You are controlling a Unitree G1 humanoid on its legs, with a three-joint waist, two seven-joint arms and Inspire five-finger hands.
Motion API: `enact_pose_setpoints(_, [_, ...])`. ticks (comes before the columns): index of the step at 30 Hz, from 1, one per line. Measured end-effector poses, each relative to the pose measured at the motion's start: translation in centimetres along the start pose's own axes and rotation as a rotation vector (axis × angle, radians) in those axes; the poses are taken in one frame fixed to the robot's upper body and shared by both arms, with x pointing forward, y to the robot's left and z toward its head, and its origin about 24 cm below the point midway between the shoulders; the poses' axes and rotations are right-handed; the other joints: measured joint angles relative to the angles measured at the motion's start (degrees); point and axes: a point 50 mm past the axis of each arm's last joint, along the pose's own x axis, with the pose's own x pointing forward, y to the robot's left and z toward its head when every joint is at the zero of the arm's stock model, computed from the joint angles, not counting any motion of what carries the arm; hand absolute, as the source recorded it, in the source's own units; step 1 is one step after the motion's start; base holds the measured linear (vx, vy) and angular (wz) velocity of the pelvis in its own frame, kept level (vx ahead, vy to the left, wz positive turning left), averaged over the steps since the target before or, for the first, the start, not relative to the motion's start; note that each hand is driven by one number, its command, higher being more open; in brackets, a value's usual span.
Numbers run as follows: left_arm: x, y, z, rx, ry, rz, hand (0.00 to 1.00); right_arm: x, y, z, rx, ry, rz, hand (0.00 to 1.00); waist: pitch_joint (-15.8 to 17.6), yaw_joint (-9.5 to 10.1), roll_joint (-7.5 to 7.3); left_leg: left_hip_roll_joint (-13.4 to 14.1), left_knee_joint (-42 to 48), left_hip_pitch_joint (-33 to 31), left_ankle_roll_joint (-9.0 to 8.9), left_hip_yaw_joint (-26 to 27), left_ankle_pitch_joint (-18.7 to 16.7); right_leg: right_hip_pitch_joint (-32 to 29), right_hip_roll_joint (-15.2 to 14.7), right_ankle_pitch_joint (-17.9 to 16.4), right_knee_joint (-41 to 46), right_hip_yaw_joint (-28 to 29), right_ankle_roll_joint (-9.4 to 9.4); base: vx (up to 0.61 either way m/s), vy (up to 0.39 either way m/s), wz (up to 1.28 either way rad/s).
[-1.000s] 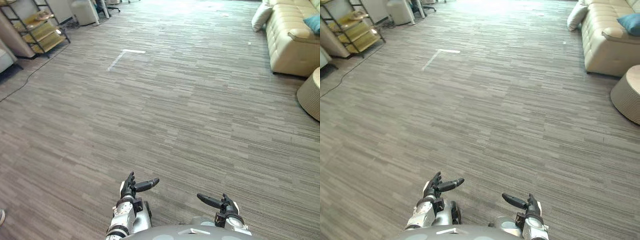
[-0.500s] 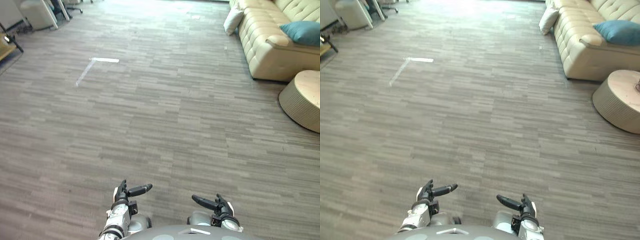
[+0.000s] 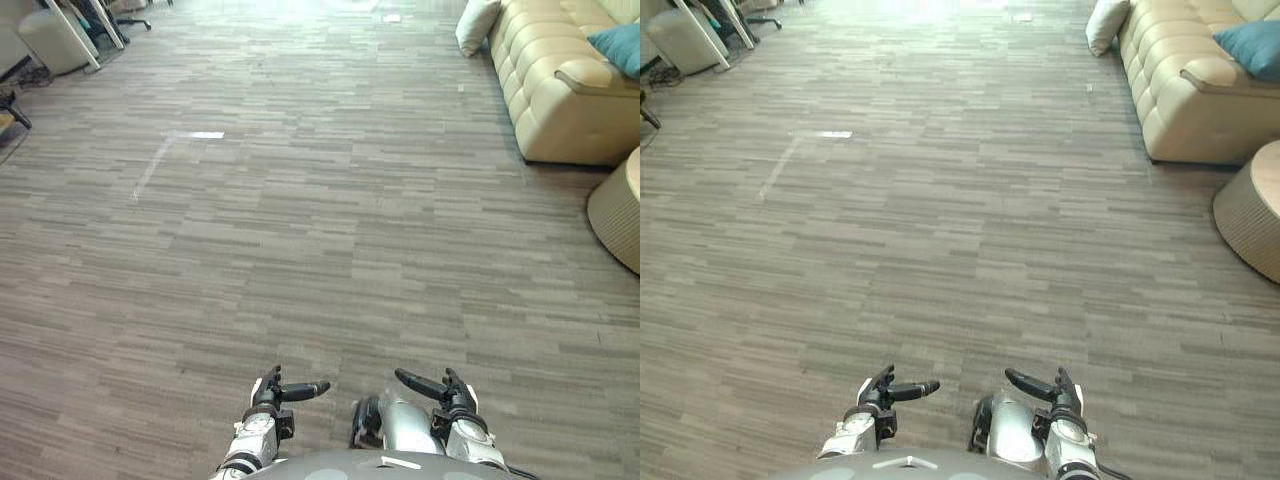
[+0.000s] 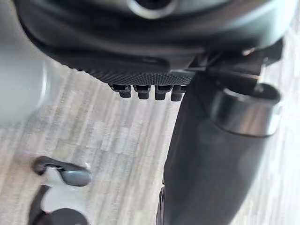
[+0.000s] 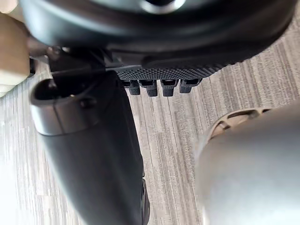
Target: Pick up cushions and gather them together orderly.
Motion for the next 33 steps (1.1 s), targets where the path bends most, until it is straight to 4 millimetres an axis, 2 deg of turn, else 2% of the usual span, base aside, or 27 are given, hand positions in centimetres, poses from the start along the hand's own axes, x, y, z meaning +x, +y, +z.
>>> enact_pose_setpoints(1, [0.0, 0.1, 0.4, -0.006, -0.017, 0.004, 1.00, 0.0, 0.1, -0.4, -0.008, 0.016, 0.004, 1.00, -0.01, 0.45, -0.38, 0.04, -2.59, -3.10, 3.54, 2.71, -1.89, 3.20, 0.30, 0.17, -2.89, 0.51, 0.33, 0.28, -0.025, -0.21])
enact_pose_setpoints(2, [0.0, 0.1, 0.5, -0.011, -0.022, 0.005, 1.00, 0.0, 0.1, -0.4, -0.011, 0.019, 0.005, 1.00, 0.00, 0.73, -0.41, 0.06, -4.31, -4.19, 4.77, 3.68, -2.55, 4.41, 0.43, 0.23, -3.88, 0.83, 0.46, 0.36, -0.011, -0.35])
enact_pose_setpoints(3, [0.0, 0.1, 0.8, -0.024, -0.044, 0.004, 1.00, -0.1, 0.1, -0.6, -0.029, 0.025, 0.009, 1.00, 0.02, 1.49, -0.36, 0.04, -11.10, -6.58, 7.17, 6.38, -3.90, 7.03, 0.57, 0.48, -6.36, 1.90, 0.88, 0.38, 0.033, -0.40])
enact_pose_setpoints(5, [0.0, 0.1, 1.1, -0.031, -0.065, 0.008, 1.00, -0.1, 0.2, -0.6, -0.032, 0.024, 0.012, 1.00, 0.01, 1.88, -0.36, -0.39, -24.13, -8.82, 7.49, 8.49, -3.99, 9.99, 0.58, 0.45, -9.33, 3.59, 1.81, 0.40, 0.077, -0.50])
enact_pose_setpoints(8, [0.0, 0.2, 1.6, -0.034, -0.097, 0.007, 1.00, -0.2, 0.2, -0.9, -0.049, 0.032, 0.010, 1.00, -0.03, 2.94, -0.41, -0.79, -42.63, -11.00, 7.13, 7.92, 0.43, 14.05, 0.04, -1.64, -12.08, 7.99, 4.89, 0.52, 0.209, -0.71])
enact_pose_setpoints(9, [0.0, 0.2, 1.6, -0.034, -0.097, 0.007, 1.00, -0.2, 0.2, -1.1, -0.060, 0.035, 0.008, 1.00, -0.09, 3.09, -0.49, -0.76, -44.36, -10.94, 7.14, 7.96, 1.24, 14.96, -0.23, -2.47, -12.24, 8.95, 5.70, 0.42, 0.226, -0.68])
enact_pose_setpoints(10, [0.0, 0.2, 1.7, -0.034, -0.098, 0.009, 1.00, -0.3, 0.1, -1.5, -0.069, 0.047, 0.006, 1.00, -0.20, 3.40, -0.75, -0.89, -44.39, -10.86, 8.19, 7.84, 3.93, 16.65, -0.93, -3.88, -12.51, 10.51, 7.08, 0.59, 0.316, -0.86])
enact_pose_setpoints(11, [0.1, 0.4, 1.7, -0.033, -0.094, 0.018, 1.00, -0.6, 0.4, -2.4, -0.063, 0.081, 0.009, 1.00, -1.83, 4.18, -1.99, -2.53, -41.20, -11.13, 10.57, 8.01, 8.50, 18.11, -3.29, -4.59, -12.80, 12.97, 8.51, 0.62, 0.333, -0.76])
enact_pose_setpoints(12, [0.1, 0.3, 1.6, -0.036, -0.090, 0.017, 1.00, -0.7, 0.5, -2.6, -0.062, 0.086, 0.009, 1.00, -2.20, 4.26, -2.30, -3.02, -40.47, -11.28, 11.22, 7.85, 9.38, 18.00, -3.72, -4.49, -12.29, 13.63, 8.70, 0.66, 0.368, -0.61])
enact_pose_setpoints(13, [0.2, 0.7, 1.7, -0.024, -0.084, 0.028, 1.00, -0.9, 0.8, -3.1, -0.045, 0.100, 0.016, 1.00, -3.30, 4.22, -4.73, -5.65, -37.90, -10.81, 12.08, 8.73, 6.69, 15.66, -7.38, -4.11, -6.26, 15.03, 9.62, 0.65, 0.376, -0.15])
enact_pose_setpoints(14, [0.2, 0.8, 1.6, -0.020, -0.074, 0.031, 1.00, -1.0, 1.1, -3.3, -0.027, 0.107, 0.019, 1.00, -3.76, 4.19, -5.84, -7.38, -37.28, -9.84, 12.30, 9.16, 4.52, 12.20, -9.71, -2.74, 2.51, 16.06, 11.58, 0.64, 0.373, 0.00])
enact_pose_setpoints(15, [0.3, 0.9, 1.6, -0.015, -0.070, 0.033, 1.00, -1.0, 1.1, -3.3, -0.020, 0.106, 0.019, 1.00, -3.76, 4.13, -6.26, -8.33, -37.35, -8.84, 12.75, 9.16, 3.58, 10.06, -10.80, -1.07, 8.24, 16.87, 11.90, 0.73, 0.403, 0.32])
enact_pose_setpoints(16, [0.4, 0.9, 1.6, -0.001, -0.051, 0.038, 1.00, -1.0, 1.2, -3.1, -0.011, 0.100, 0.019, 1.00, -3.41, 3.86, -6.91, -10.55, -38.28, -5.57, 13.48, 8.75, 1.28, 4.60, -12.72, 7.29, 22.08, 18.77, 11.08, 0.70, 0.350, 0.42])
enact_pose_setpoints(17, [0.5, 1.2, 1.2, 0.006, -0.023, 0.052, 1.00, -0.9, 1.1, -2.7, -0.017, 0.081, 0.030, 1.00, -2.85, 3.56, -6.83, -12.03, -39.81, -1.40, 14.11, 8.09, -0.56, 0.33, -13.98, 9.07, 32.63, 19.61, 11.03, 0.69, 0.319, 0.37])
enact_pose_setpoints(18, [0.4, 1.3, 1.0, 0.007, -0.011, 0.060, 1.00, -0.8, 1.0, -2.4, -0.024, 0.067, 0.031, 1.00, -2.74, 3.35, -6.61, -12.36, -40.81, 1.09, 14.12, 7.91, -1.43, -1.66, -14.08, 8.62, 36.45, 19.60, 10.54, 0.45, 0.173, 0.15])
enact_pose_setpoints(20, [0.3, 1.7, 0.3, 0.010, 0.008, 0.075, 1.00, -0.6, 0.4, -1.7, -0.030, 0.028, 0.020, 1.00, -2.32, 2.88, -4.56, -12.52, -45.07, 8.33, 14.12, 7.50, -2.74, -7.79, -12.90, 6.79, 40.68, 17.49, 9.12, 0.50, 0.134, 0.04])
enact_pose_setpoints(21, [0.2, 1.8, -0.2, 0.019, 0.022, 0.076, 1.00, -0.6, 0.3, -1.2, -0.032, 0.004, 0.016, 1.00, -2.10, 2.27, -3.91, -12.38, -47.94, 12.43, 14.11, 6.92, -2.73, -11.05, -12.07, 4.12, 38.48, 14.27, 6.92, 0.64, 0.089, 0.29])
enact_pose_setpoints(22, [0.1, 1.9, -0.5, 0.038, 0.031, 0.072, 1.00, -0.5, 0.2, -0.8, -0.030, -0.010, 0.014, 1.00, -1.97, 1.57, -3.63, -11.91, -49.78, 15.31, 14.11, 6.48, -2.74, -13.44, -11.39, 2.55, 34.25, 11.05, 5.79, 0.63, 0.003, 0.37])
enact_pose_setpoints(23, [0.1, 1.9, -0.6, 0.044, 0.036, 0.069, 1.00, -0.5, 0.2, -0.7, -0.029, -0.014, 0.012, 1.00, -1.94, 1.47, -3.63, -11.68, -50.60, 16.50, 14.12, 6.45, -2.74, -14.64, -11.06, 2.17, 31.82, 9.68, 5.34, 0.52, -0.051, 0.41])
enact_pose_setpoints(24, [0.1, 1.7, -0.7, 0.050, 0.042, 0.063, 1.00, -0.4, 0.3, -0.3, -0.026, -0.029, 0.014, 1.00, -1.89, 1.34, -3.59, -10.83, -52.72, 19.24, 13.94, 6.42, -3.03, -17.79, -10.07, 2.13, 23.87, 6.74, 5.31, 0.42, -0.073, 0.30])
enact_pose_setpoints(26, [0.0, 1.6, -0.9, 0.051, 0.047, 0.060, 1.00, -0.3, 0.6, 0.1, -0.026, -0.039, 0.021, 1.00, -1.69, 1.33, -3.66, -9.92, -54.57, 21.65, 12.72, 6.22, -4.10, -19.58, -8.47, 4.67, 12.19, 5.07, 6.04, 0.47, -0.153, 0.38])
enact_pose_setpoints(27, [0.0, 1.4, -1.0, 0.067, 0.052, 0.047, 1.00, -0.3, 0.6, 0.3, -0.014, -0.037, 0.023, 1.00, -1.18, 0.93, -3.96, -9.50, -55.41, 24.73, 10.81, 5.24, -5.75, -18.85, -7.23, 12.14, 6.76, 5.30, 1.24, 0.65, -0.262, 0.30])
enact_pose_setpoints(28, [0.1, 1.1, -1.0, 0.070, 0.055, 0.034, 1.00, -0.1, 0.6, 0.6, -0.025, -0.040, 0.022, 1.00, -1.10, 1.41, -2.77, -8.31, -55.42, 25.44, 10.82, 5.09, -5.96, -18.27, -6.52, 11.03, 7.85, 4.48, 1.47, 0.65, -0.291, 0.19])
enact_pose_setpoints(29, [0.0, 0.7, -1.0, 0.070, 0.050, 0.017, 1.00, 0.0, 0.6, 0.9, -0.028, -0.047, 0.023, 1.00, -1.00, 1.42, -2.59, -8.34, -54.93, 25.15, 10.70, 4.94, -5.18, -18.54, -6.61, 9.48, 9.13, 4.64, 1.31, 0.54, -0.230, 0.12])
enact_pose_setpoints(30, [-0.1, -0.1, -1.2, 0.066, 0.056, -0.014, 1.00, 0.0, 0.4, 0.9, -0.015, -0.044, 0.013, 1.00, -0.84, 0.62, -2.54, -8.56, -53.89, 25.70, 9.95, 4.92, -3.18, -18.39, -7.97, 5.04, 13.02, 4.45, 1.28, 0.59, -0.262, 0.25])
enact_pose_setpoints(32, [-0.2, -0.8, -1.5, 0.070, 0.063, -0.036, 1.00, 0.0, 0.2, 0.9, -0.002, -0.042, 0.006, 1.00, -1.16, 0.22, -1.95, -7.71, -50.43, 25.70, 8.58, 4.47, -1.93, -17.08, -8.17, 1.09, 15.13, 3.86, 0.97, 0.49, -0.210, 0.24])
enact_pose_setpoints(33, [-0.2, -0.8, -1.5, 0.070, 0.067, -0.040, 1.00, 0.0, 0.3, 0.7, -0.003, -0.031, 0.006, 1.00, -1.40, -0.26, -1.43, -5.62, -41.37, 22.59, 5.99, 2.57, -1.31, -14.22, -7.26, -0.50, 13.81, 2.80, 1.30, 0.39, -0.171, 0.21])
